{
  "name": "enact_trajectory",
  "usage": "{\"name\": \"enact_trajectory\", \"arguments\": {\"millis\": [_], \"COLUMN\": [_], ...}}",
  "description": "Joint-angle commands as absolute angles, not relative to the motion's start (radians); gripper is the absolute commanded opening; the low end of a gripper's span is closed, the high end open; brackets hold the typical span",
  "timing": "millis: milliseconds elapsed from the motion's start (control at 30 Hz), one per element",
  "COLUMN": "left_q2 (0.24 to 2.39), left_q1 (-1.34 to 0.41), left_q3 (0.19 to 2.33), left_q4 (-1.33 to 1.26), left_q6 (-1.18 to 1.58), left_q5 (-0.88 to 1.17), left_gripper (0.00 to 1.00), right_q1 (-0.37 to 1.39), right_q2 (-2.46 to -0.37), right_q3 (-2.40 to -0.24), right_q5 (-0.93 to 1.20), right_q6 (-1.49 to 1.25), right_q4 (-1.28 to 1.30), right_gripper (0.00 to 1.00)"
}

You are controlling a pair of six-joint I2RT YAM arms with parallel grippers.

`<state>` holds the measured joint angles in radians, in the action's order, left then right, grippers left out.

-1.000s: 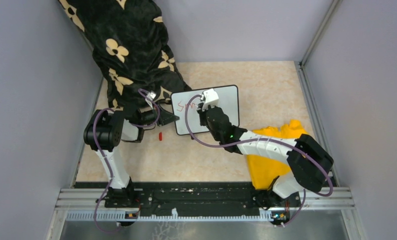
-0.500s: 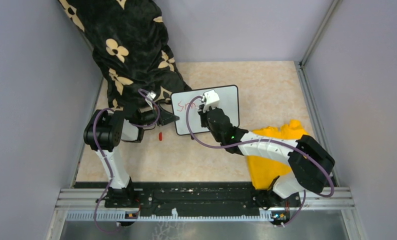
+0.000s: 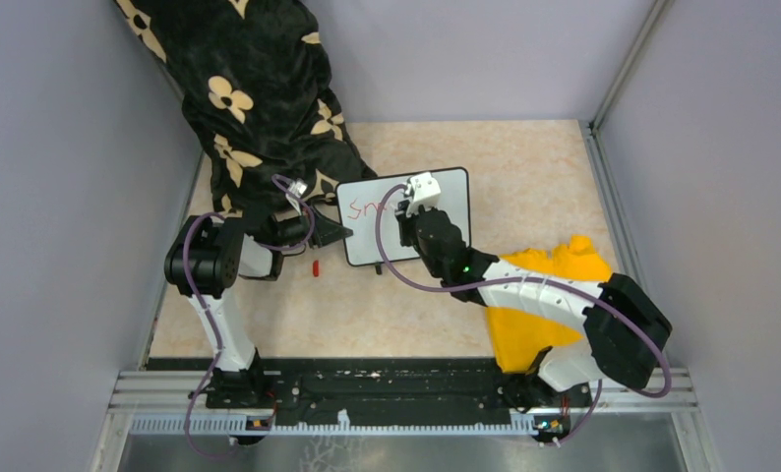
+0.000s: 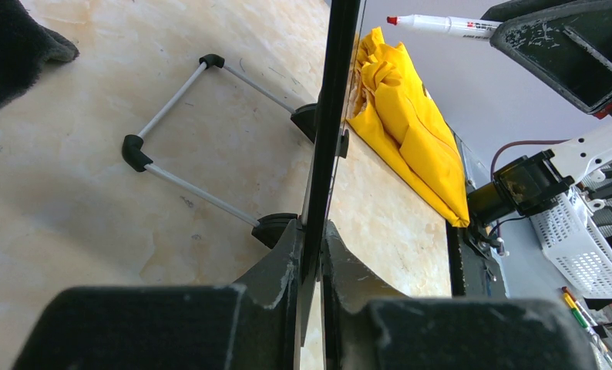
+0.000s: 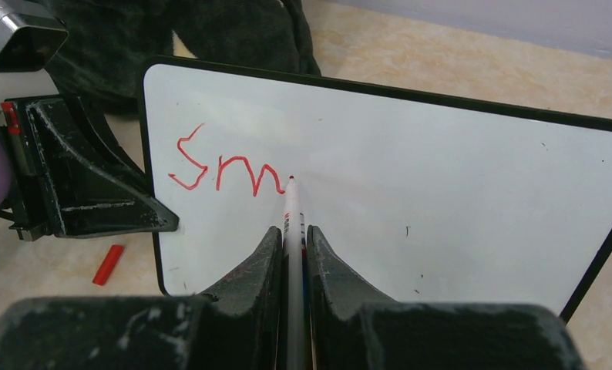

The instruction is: Write a sentence on the whiteboard

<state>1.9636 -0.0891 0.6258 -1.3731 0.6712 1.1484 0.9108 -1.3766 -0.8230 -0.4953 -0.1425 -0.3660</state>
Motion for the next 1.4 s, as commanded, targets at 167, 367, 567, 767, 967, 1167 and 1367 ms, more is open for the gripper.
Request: {"name": "enact_trajectory", "arguments": {"millis": [167, 367, 567, 767, 967, 1167, 1367], "left_q2": [1.978, 1.980, 1.980, 1.980, 1.981, 1.981, 1.979], "left_q1": [-0.087, -0.087, -0.087, -0.086, -0.087, -0.087, -0.087], "left_q3": [0.610, 0.611, 0.610, 0.612, 0.611, 0.612, 0.611], "left_q4": [-1.357, -1.357, -1.356, -1.356, -1.355, -1.355, -1.354], "left_q6": [0.661, 0.661, 0.661, 0.661, 0.661, 0.661, 0.661], "left_q5": [1.157, 1.158, 1.157, 1.157, 1.157, 1.157, 1.157], "left_gripper": [0.00, 0.00, 0.00, 0.00, 0.00, 0.00, 0.00], "right_q1": [0.900, 0.900, 0.898, 0.891, 0.889, 0.887, 0.886], "right_q2": [-1.378, -1.397, -1.417, -1.432, -1.441, -1.433, -1.415], "right_q3": [-0.875, -0.889, -0.897, -0.893, -0.881, -0.857, -0.828], "right_q5": [-0.497, -0.497, -0.502, -0.498, -0.498, -0.500, -0.499], "right_q6": [-0.140, -0.132, -0.129, -0.133, -0.139, -0.147, -0.154], "right_q4": [-0.398, -0.411, -0.419, -0.417, -0.409, -0.399, -0.395], "right_gripper": [0.00, 0.00, 0.00, 0.00, 0.00, 0.00, 0.00]}}
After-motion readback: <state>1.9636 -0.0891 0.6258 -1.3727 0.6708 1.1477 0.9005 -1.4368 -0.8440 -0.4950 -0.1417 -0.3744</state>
